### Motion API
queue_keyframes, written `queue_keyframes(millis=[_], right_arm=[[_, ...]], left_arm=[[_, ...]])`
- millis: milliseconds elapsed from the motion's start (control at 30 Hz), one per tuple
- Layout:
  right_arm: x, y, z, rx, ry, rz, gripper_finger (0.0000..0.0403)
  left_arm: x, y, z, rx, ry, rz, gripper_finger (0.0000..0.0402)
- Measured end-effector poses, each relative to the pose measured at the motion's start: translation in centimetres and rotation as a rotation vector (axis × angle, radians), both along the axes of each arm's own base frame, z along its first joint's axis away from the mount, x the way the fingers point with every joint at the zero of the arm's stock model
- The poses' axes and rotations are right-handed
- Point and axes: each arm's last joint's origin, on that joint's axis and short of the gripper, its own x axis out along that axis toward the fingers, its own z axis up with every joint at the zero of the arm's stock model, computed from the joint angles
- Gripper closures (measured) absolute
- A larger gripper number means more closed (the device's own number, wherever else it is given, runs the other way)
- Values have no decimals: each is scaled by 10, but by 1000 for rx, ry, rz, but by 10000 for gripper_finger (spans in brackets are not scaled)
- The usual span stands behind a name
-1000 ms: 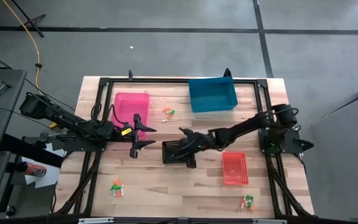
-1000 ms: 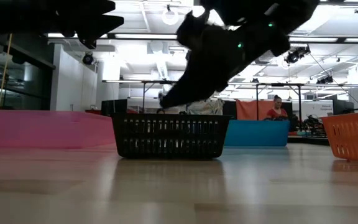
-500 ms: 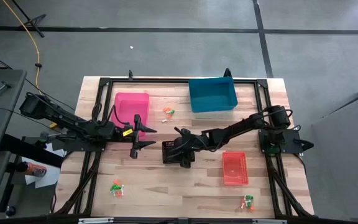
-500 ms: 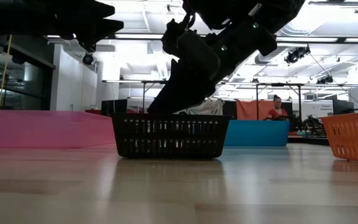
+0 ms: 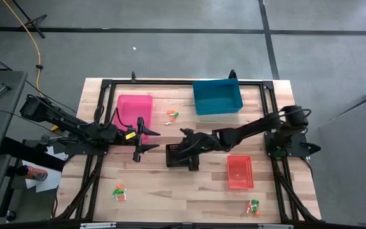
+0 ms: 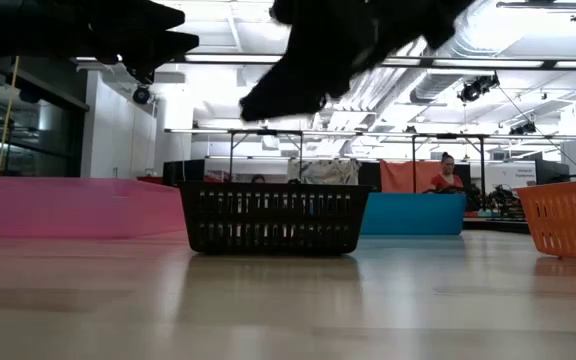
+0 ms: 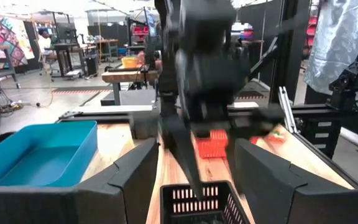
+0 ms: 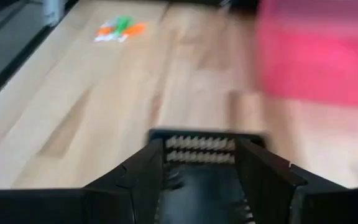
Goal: Sort Halloween decoration
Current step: Put the white bone toy into the blue bin
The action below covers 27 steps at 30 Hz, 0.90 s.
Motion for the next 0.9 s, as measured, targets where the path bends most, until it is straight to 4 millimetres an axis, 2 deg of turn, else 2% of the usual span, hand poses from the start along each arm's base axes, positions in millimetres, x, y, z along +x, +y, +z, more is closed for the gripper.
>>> queue_keyframes(millis=[167, 300, 400, 500, 633, 767, 900], right_arm=[[-9, 5, 22, -179, -67, -86, 210], [-12, 7, 21, -263, -52, -150, 210], [-17, 3, 11, -285, -35, -205, 210], [-34, -2, 2, -290, -50, -254, 210], [-68, -11, -3, -247, -103, -331, 210], [-98, -17, 9, -137, -276, -359, 210], [-119, -20, 18, -53, -372, -328, 210]], left_arm=[[0, 0, -2, -2, 22, 0, 200], [0, 0, -3, -31, 32, -2, 200], [0, -1, -3, -50, 34, -23, 200], [0, -2, -3, -50, 35, -57, 200], [-1, -4, -3, -49, 37, -125, 200], [-1, -5, -2, -47, 34, -163, 200], [-1, -3, -2, -32, 31, -103, 200]])
